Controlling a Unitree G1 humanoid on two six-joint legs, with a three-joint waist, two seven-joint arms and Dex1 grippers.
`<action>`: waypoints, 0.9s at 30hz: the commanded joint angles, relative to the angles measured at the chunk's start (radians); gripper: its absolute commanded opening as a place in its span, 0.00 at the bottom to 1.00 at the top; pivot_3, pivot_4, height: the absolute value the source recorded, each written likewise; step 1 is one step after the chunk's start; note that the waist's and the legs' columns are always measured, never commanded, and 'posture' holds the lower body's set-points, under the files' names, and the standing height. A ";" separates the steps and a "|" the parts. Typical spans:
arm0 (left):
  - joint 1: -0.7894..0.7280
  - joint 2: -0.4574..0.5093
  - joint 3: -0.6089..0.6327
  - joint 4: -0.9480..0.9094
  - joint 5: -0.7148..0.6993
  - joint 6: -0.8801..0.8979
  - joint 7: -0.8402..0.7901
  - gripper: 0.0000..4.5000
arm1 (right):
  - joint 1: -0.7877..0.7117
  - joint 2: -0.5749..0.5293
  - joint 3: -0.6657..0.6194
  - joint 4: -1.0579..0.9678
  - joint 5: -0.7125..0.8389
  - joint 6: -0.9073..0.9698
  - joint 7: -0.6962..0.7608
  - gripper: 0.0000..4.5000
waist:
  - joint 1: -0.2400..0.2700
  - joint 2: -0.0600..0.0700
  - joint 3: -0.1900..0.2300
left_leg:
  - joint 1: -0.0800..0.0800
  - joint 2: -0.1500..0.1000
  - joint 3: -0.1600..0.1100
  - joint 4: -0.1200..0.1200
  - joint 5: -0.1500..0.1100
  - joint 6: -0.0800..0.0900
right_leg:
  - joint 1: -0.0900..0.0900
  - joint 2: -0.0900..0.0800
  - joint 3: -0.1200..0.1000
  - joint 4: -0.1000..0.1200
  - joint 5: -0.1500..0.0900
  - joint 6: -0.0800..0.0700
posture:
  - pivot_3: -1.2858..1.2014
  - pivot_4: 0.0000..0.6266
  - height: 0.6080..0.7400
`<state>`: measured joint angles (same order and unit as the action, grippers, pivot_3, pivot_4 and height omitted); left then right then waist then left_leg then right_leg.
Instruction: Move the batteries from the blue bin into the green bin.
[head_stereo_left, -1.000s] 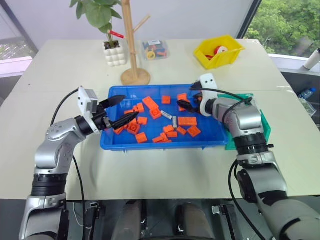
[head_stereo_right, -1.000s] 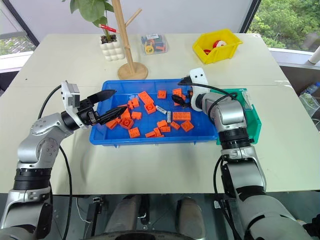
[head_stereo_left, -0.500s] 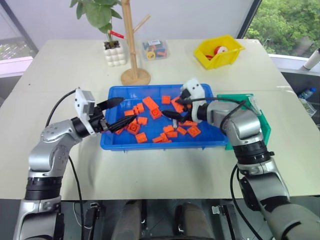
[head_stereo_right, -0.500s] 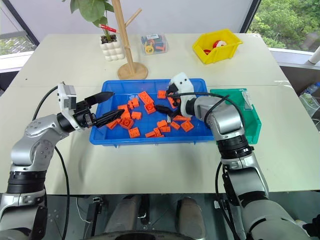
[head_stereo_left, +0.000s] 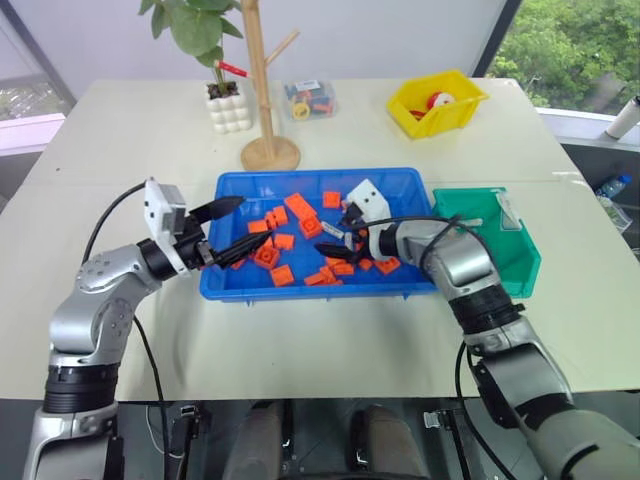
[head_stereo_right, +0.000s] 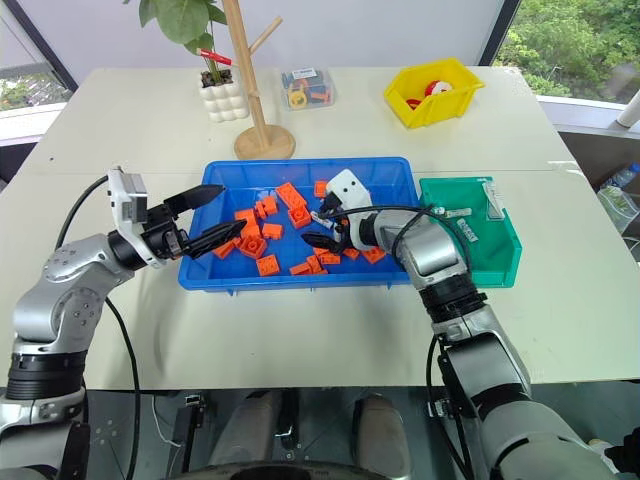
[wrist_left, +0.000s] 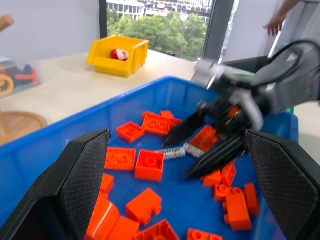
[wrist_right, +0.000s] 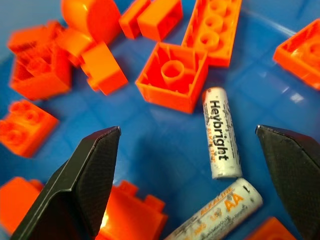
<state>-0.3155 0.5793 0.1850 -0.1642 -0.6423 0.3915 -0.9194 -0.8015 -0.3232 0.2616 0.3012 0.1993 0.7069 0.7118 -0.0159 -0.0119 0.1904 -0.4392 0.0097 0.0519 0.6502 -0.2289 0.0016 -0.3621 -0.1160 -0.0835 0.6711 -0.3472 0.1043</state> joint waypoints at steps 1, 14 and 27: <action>0.010 0.009 0.031 -0.045 -0.020 0.003 0.010 1.00 | -0.051 0.021 0.001 0.057 -0.027 -0.066 0.016 0.71 | 0.000 0.000 0.000 | 0.000 0.000 0.000 0.000 0.000 0.000 | 0.000 0.000 0.000 0.000 0.000 0.000 | 0.52 0.24 1.00; 0.016 0.018 0.041 -0.060 -0.023 0.013 0.013 1.00 | -0.105 0.028 -0.045 0.081 -0.058 -0.095 0.024 0.02 | 0.001 0.000 0.000 | 0.000 0.000 0.000 0.000 0.000 0.000 | 0.000 0.000 0.000 0.000 0.000 0.000 | 0.52 0.24 1.00; -0.104 -0.011 -0.058 0.031 0.014 -0.017 -0.074 1.00 | -0.169 -0.209 -0.279 -0.165 -0.010 0.085 -0.045 0.02 | 0.005 0.000 0.000 | 0.000 -0.001 0.000 0.000 0.000 0.000 | 0.000 -0.001 0.000 0.000 0.000 0.000 | 0.52 0.24 1.00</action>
<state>-0.4001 0.5639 0.1279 -0.1260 -0.6354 0.4022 -0.9752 -0.9738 -0.5163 0.0212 0.2004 0.1714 0.7646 0.6778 -0.0107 -0.0118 0.1905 -0.4397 0.0088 0.0516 0.6503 -0.2289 0.0016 -0.3617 -0.1167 -0.0838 0.6706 -0.3472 0.1043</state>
